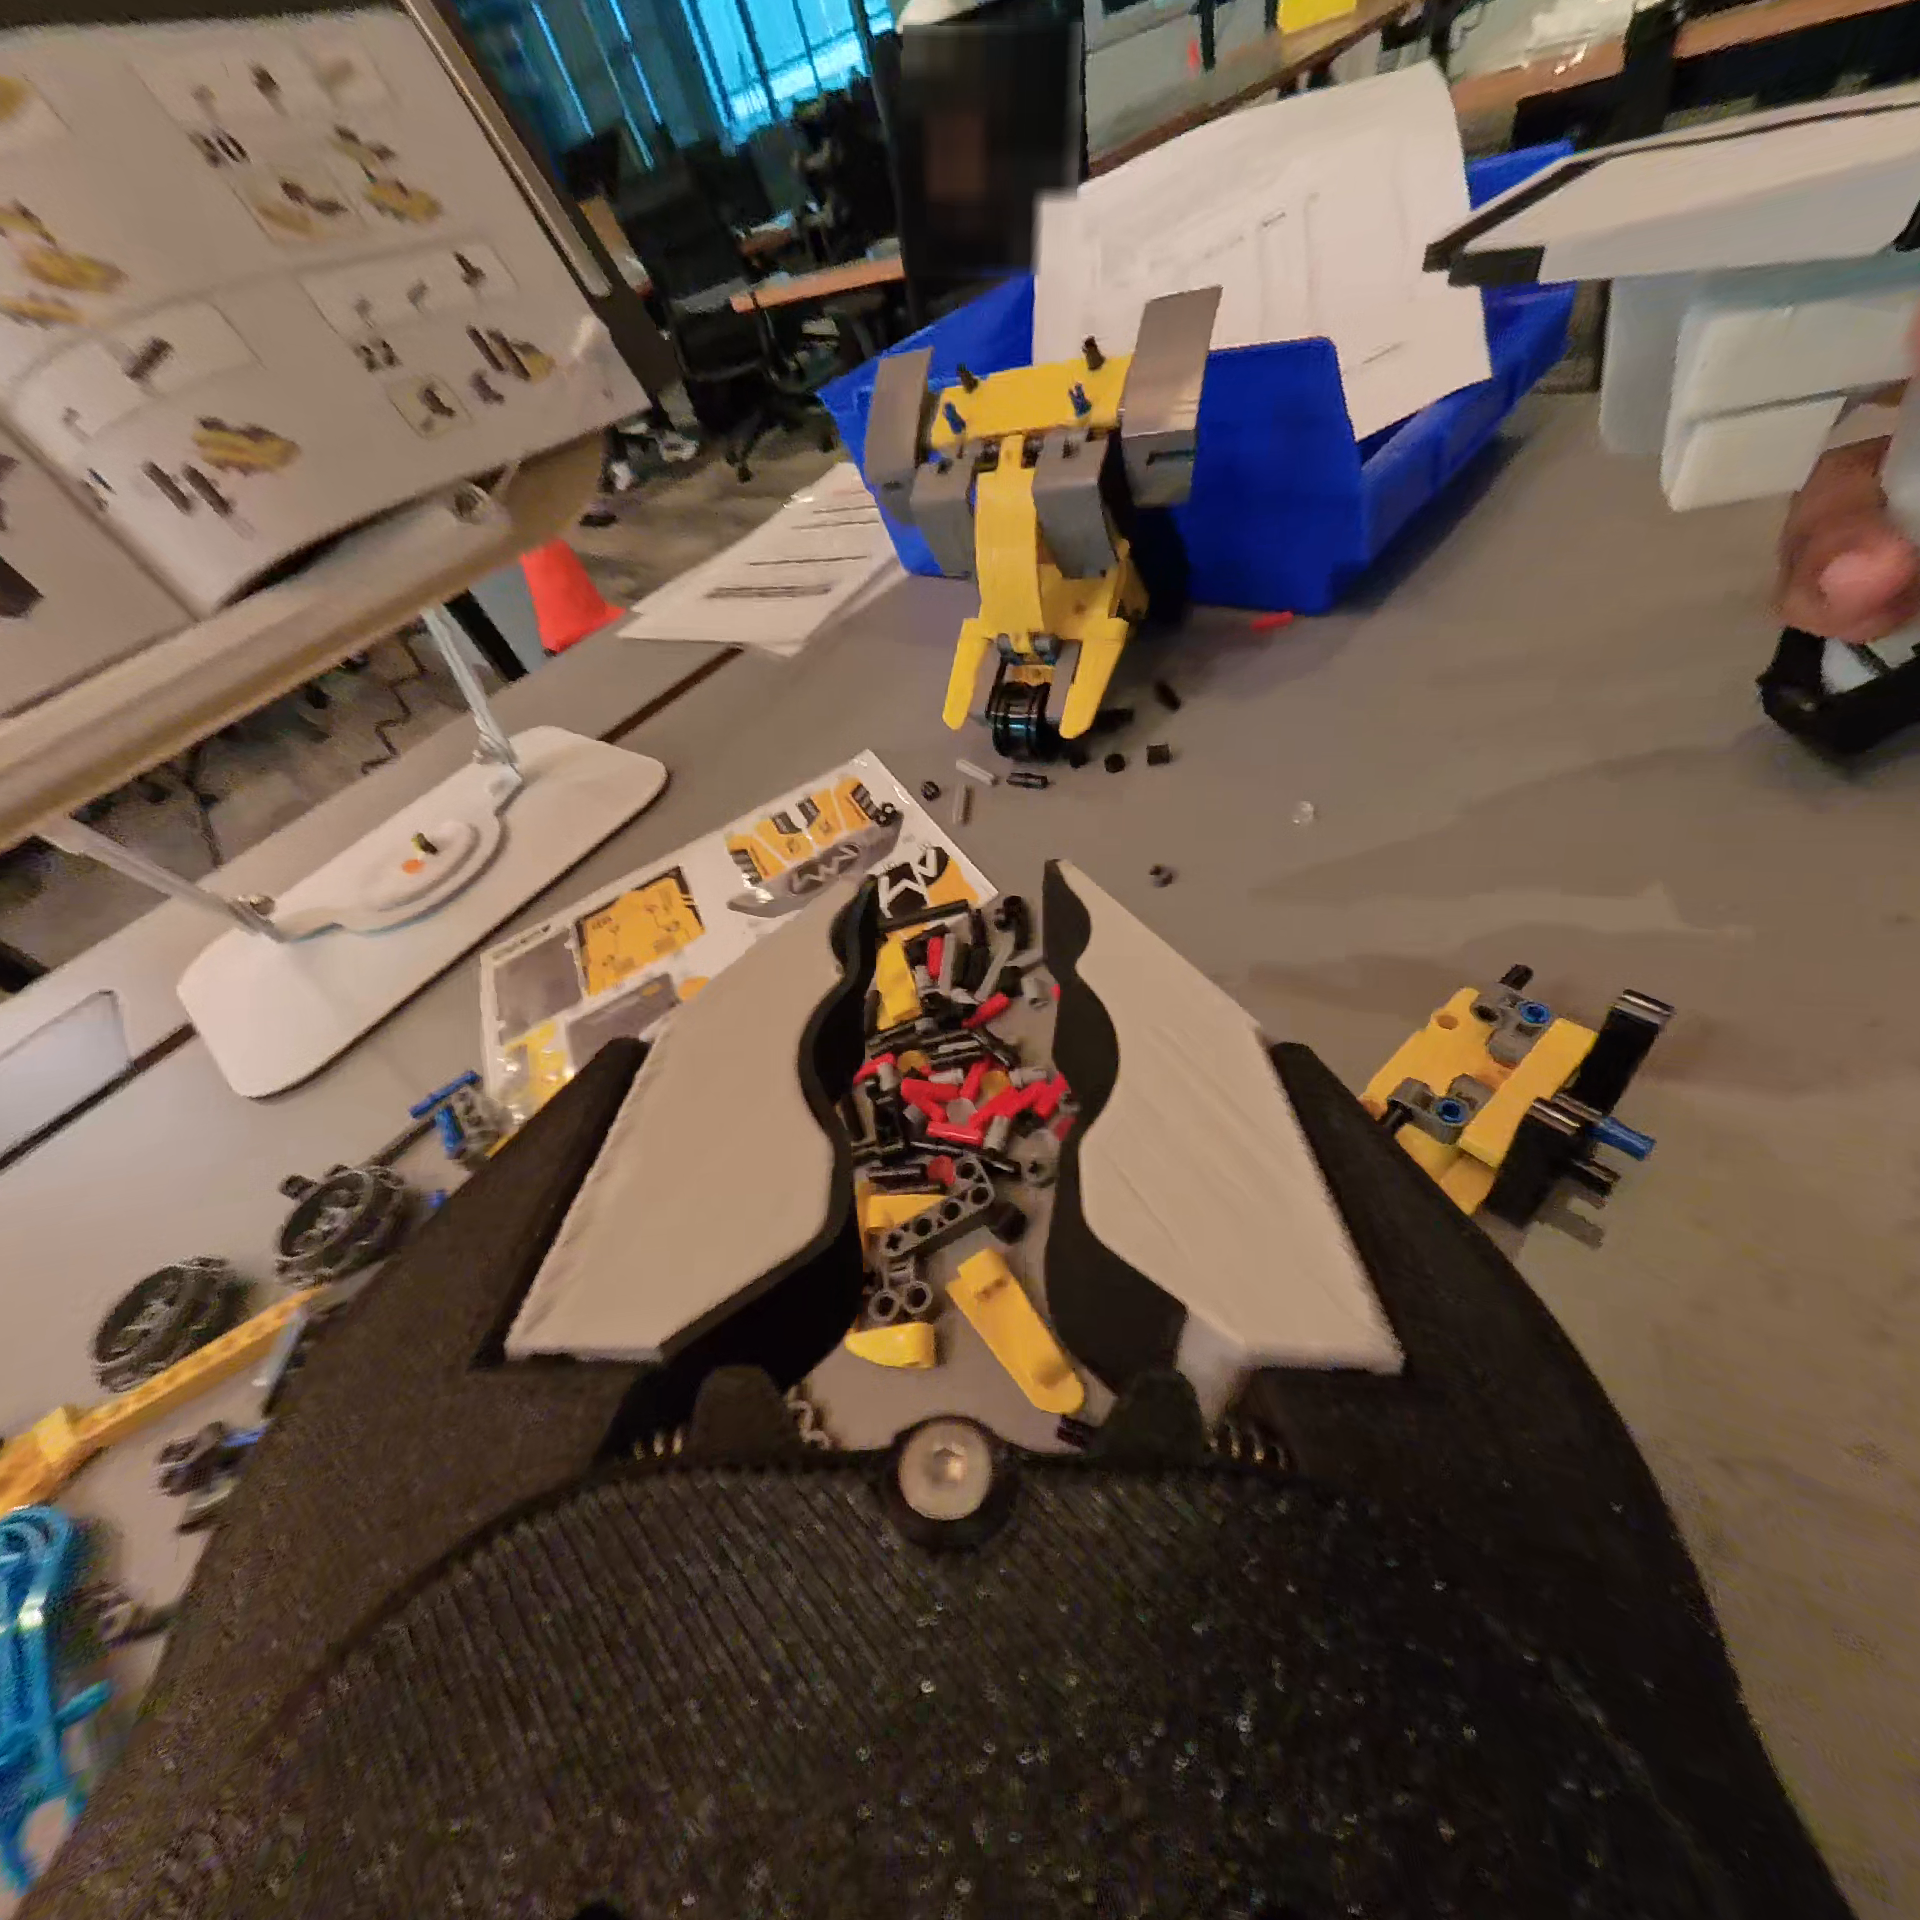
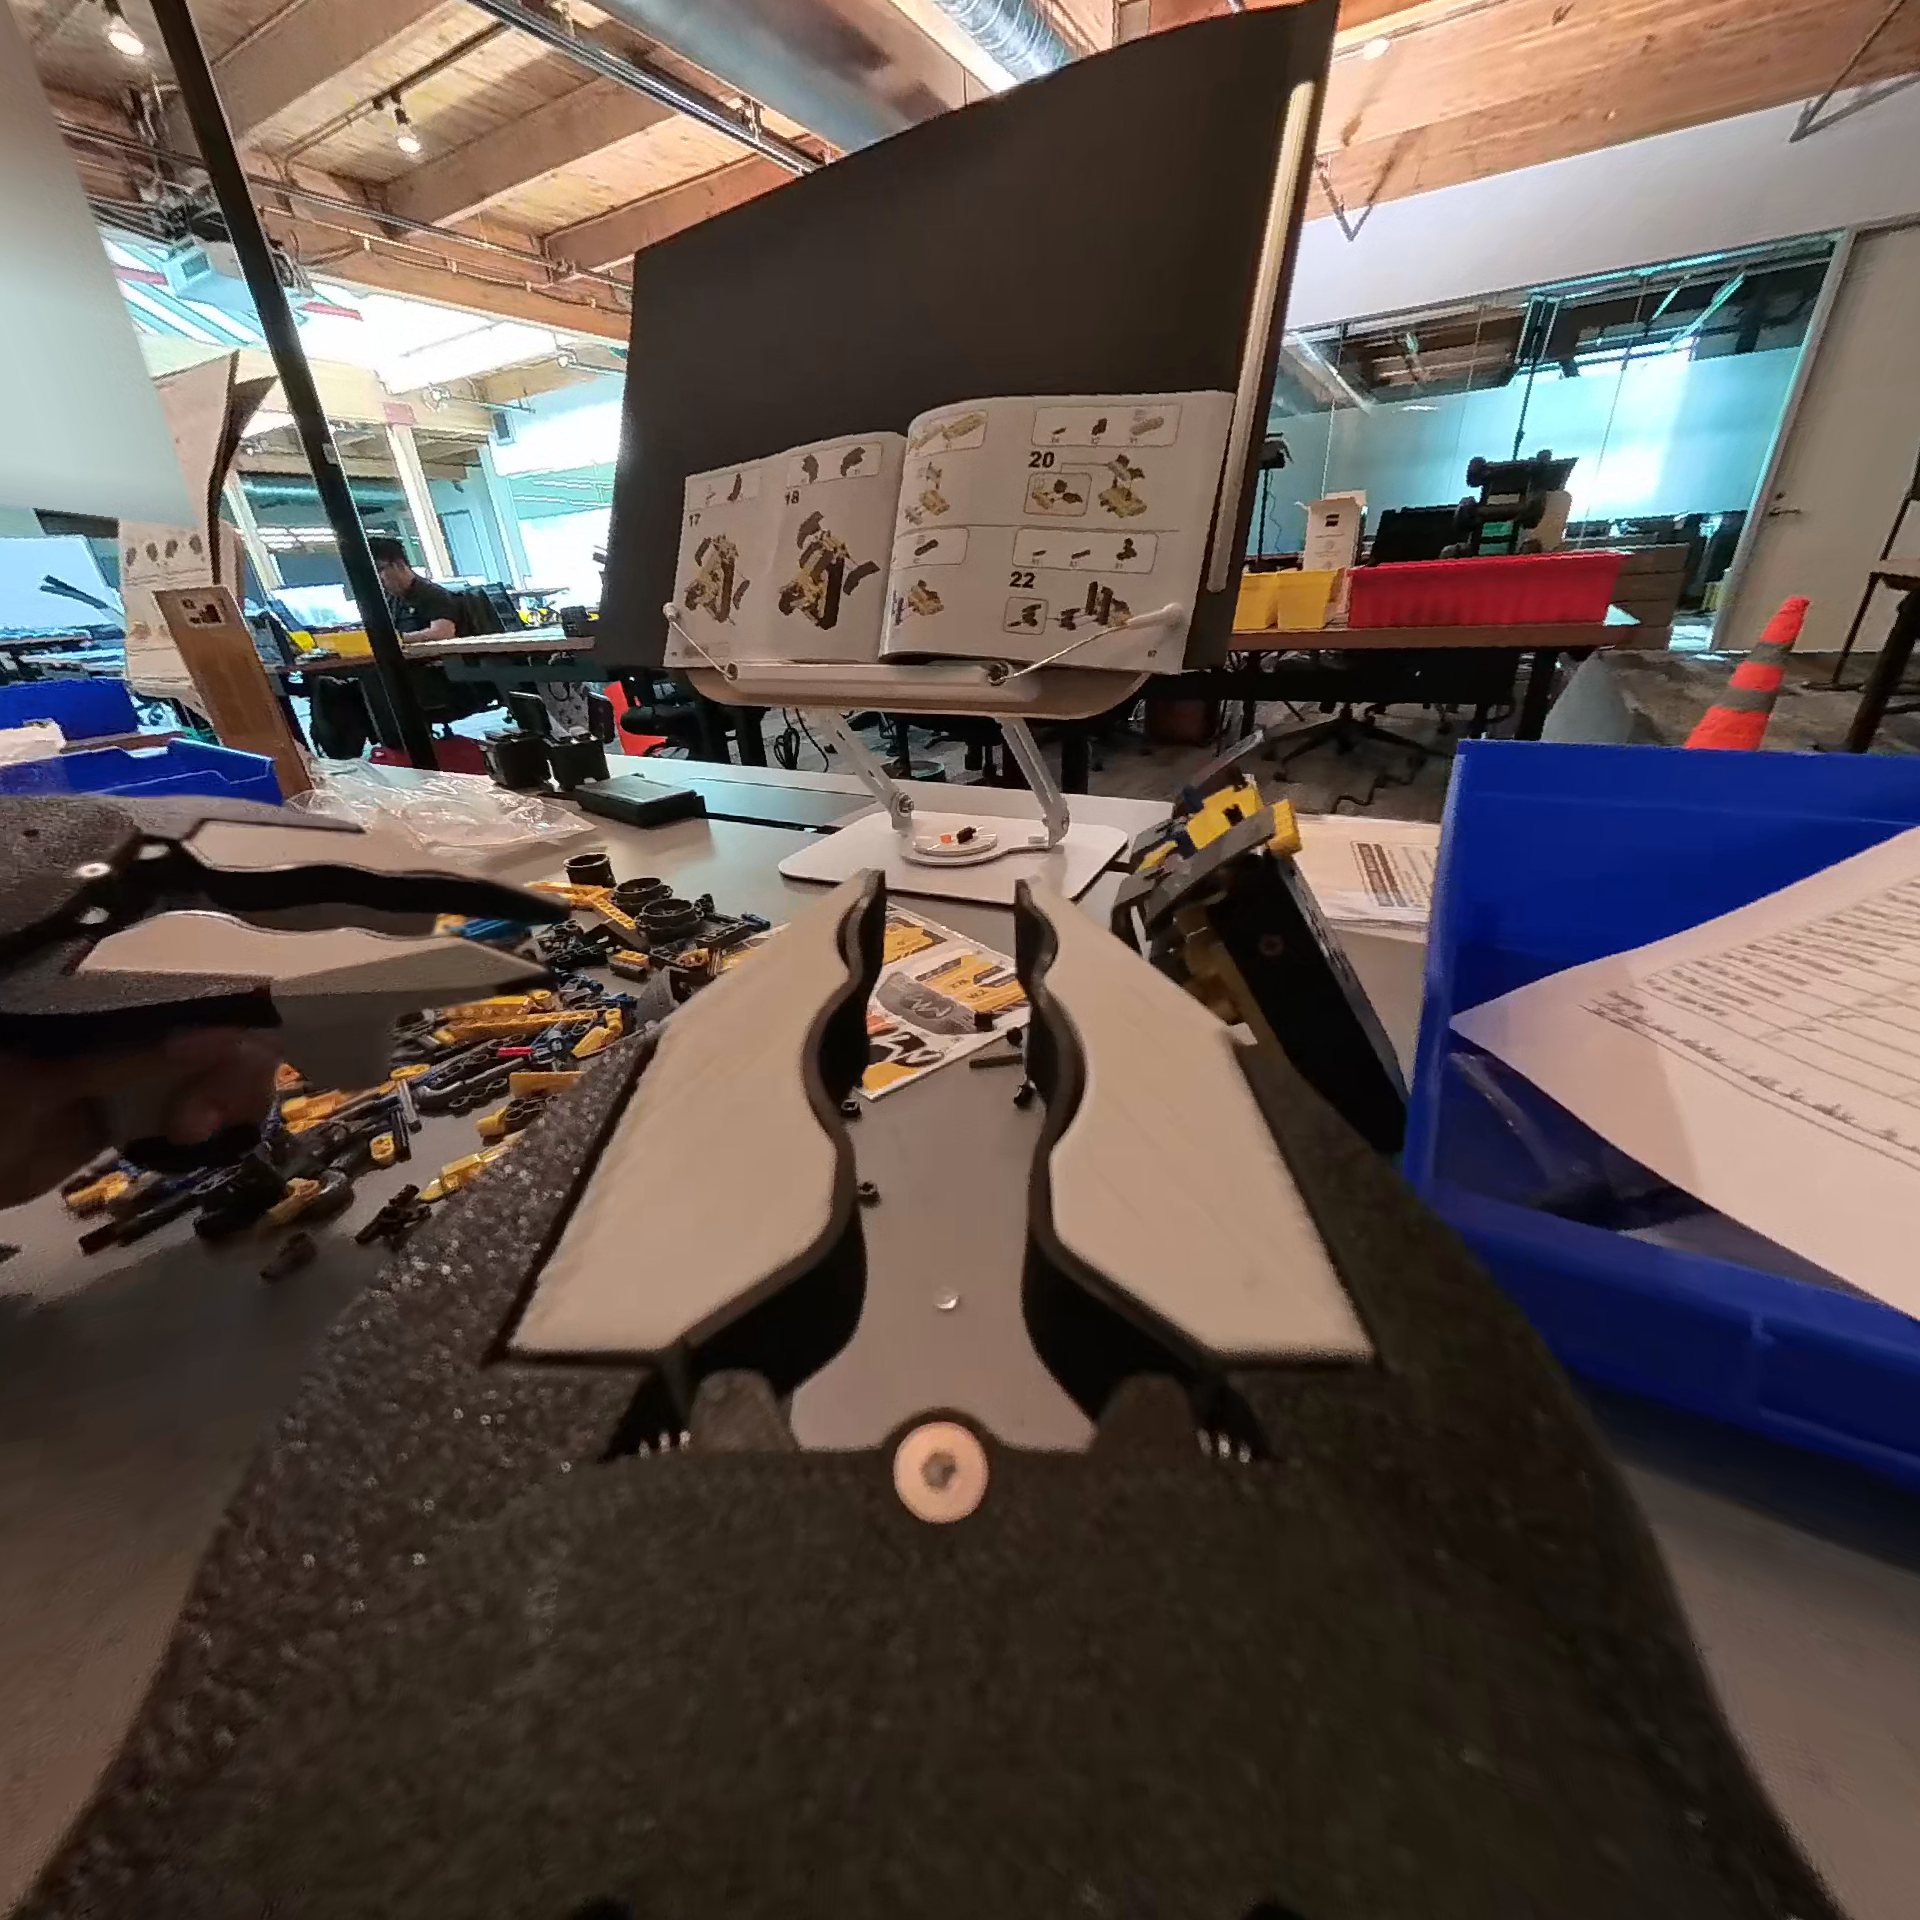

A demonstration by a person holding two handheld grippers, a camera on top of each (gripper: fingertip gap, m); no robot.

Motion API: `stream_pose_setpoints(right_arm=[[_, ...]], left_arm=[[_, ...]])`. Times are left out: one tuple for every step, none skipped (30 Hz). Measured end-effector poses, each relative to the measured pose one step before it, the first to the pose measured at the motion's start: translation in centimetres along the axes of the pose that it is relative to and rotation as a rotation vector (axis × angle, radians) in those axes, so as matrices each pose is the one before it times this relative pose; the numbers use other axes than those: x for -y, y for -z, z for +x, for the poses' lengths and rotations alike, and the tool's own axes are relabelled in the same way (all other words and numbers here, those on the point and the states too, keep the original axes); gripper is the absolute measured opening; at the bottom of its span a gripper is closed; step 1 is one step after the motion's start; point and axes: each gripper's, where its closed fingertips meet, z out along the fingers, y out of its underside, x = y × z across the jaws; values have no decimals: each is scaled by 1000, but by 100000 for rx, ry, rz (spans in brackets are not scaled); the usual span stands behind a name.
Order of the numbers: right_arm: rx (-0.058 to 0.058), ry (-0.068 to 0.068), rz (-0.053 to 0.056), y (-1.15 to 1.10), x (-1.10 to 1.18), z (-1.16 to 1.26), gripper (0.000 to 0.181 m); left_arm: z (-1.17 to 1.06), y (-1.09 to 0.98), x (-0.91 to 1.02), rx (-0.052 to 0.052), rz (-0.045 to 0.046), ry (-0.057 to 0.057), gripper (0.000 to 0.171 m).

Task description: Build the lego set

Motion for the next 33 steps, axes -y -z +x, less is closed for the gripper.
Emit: stream_pose_setpoints(right_arm=[[389,-272,119,-11,47,-61,24],[462,-728,251,-5,62,-40,25],[408,-891,516,6,87,4,25],[311,-937,536,9,72,29,25],[302,-1094,199,16,5,31,25],[436,-1165,-35,15,-47,18,25],[498,-1174,-97,14,-77,-8,26],[466,-1018,-134,-3,-79,-33,26],[459,-654,-235,-32,-82,-46,26],[338,-229,-378,-49,-73,-57,27],[22,165,-413,-57,-67,-43,27],[-170,438,-340,-33,-36,-26,28],[-203,794,50,10,33,-44,27],[-460,994,441,41,76,0,27],[-629,820,430,69,61,32,27],[-576,463,286,54,36,68,27],[-412,54,16,31,-12,74,27],[-302,-281,-221,18,-56,75,28],[-244,-505,-179,26,-56,73,28],[-160,-597,13,26,-15,66,28],[-198,-569,187,29,1,73,28],[-298,-547,174,18,0,104,27],[-260,-573,30,12,-11,97,27],[-195,-561,-72,2,-46,101,28],[-132,-503,-120,-15,-39,68,28],[-11,-401,-177,-34,-52,40,28],[83,-241,-280,-43,-72,12,28],[128,-30,-342,-52,-68,-16,28],[149,136,-370,-56,-69,-51,28],[223,242,-455,-71,-96,-70,28],[228,352,-504,-71,-94,-78,28],[121,436,-496,-66,-93,-65,28],[78,427,-499,-66,-92,-60,28]], left_arm=[[194,-53,-95,-2061,142,2581,29],[133,-30,-52,-1624,271,2395,30],[113,-30,-26,-1413,299,2156,31],[296,-24,71,-2653,928,2215,33],[670,23,276,-5052,1842,2384,37],[858,72,407,-6140,2264,2545,38],[879,73,424,-5972,2214,2228,40],[939,75,390,-5868,1965,1430,43],[1026,50,358,-6083,1740,607,45],[1089,20,241,-6218,1278,94,47],[1562,-10,87,-8981,586,41,49],[1942,-59,-190,-11373,-1099,517,49],[1518,-205,-385,-8640,-2609,1131,48],[832,-340,-534,-4201,-3487,66,49],[248,-353,-663,-195,-4140,-1565,51],[-115,-326,-662,2265,-3946,-2570,53],[-207,-290,-579,2721,-3283,-2532,54],[-110,-256,-472,1769,-2613,-1687,54],[-56,-235,-424,958,-2386,-718,54],[-36,-222,-368,590,-2276,-190,54],[-24,-201,-367,489,-2168,-330,55],[-113,-206,-389,1088,-2379,-560,55],[-181,-209,-417,1579,-2443,-781,56],[-170,-219,-430,1684,-2526,-911,57],[-102,-231,-401,1361,-2763,-844,57],[-40,-213,-282,1011,-2172,-846,57],[5,-175,-189,876,-1609,-927,58],[-44,-139,-160,1189,-1263,-875,57],[-154,-115,-165,1742,-1248,-526,57],[-206,-126,-250,1923,-1694,-435,57],[-201,-117,-300,1695,-1913,-549,57],[-163,-98,-285,1289,-1738,-560,57],[-154,-68,-252,1036,-1464,-346,57]])
